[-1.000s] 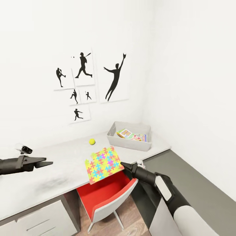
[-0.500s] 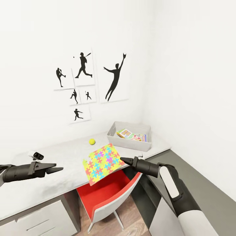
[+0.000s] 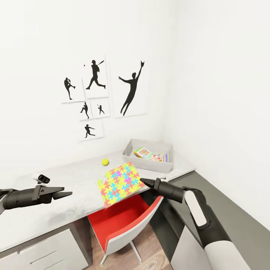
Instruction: Put all the toys in the child's room - the three board games (two on the bed and one on the table), the two jigsaw puzzles on the table, and the tennis ball on the table - inside the toy box on the table in the child's room.
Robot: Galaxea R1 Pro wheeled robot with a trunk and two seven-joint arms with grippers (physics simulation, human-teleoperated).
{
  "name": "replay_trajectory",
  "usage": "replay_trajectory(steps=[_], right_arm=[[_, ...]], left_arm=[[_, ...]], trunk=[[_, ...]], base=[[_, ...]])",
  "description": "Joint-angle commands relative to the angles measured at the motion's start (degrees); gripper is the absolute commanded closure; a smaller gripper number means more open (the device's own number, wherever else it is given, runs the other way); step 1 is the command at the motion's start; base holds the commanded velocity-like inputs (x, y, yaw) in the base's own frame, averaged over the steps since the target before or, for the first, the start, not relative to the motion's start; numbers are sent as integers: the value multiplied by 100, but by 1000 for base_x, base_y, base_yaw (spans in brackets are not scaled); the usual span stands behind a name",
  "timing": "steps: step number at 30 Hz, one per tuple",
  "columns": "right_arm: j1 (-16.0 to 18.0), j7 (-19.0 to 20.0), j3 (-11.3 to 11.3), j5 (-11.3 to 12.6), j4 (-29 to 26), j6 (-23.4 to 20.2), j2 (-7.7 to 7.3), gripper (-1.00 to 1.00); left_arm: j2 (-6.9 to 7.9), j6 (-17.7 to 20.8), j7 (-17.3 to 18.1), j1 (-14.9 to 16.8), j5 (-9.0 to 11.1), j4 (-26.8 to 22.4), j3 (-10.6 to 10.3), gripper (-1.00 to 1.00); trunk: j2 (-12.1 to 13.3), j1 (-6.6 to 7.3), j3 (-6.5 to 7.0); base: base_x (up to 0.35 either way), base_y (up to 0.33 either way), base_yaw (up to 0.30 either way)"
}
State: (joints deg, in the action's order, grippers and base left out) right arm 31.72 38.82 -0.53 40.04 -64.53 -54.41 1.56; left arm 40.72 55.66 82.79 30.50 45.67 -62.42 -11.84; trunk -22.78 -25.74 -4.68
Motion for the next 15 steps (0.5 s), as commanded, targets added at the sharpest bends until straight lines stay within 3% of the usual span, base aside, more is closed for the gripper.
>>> replay_trajectory(steps=[1, 15], right_arm=[[4, 25, -73, -12, 0, -19, 4, 100], [-16, 39, -426, 27, -5, -45, 11, 100]], left_arm=[[7, 60, 16, 9, 26, 6, -20, -100], [0, 59, 3, 9, 30, 11, -20, -100]], trunk=[[-13, -4, -13], [-13, -4, -13]], base=[[0, 0, 0], [31, 18, 0]])
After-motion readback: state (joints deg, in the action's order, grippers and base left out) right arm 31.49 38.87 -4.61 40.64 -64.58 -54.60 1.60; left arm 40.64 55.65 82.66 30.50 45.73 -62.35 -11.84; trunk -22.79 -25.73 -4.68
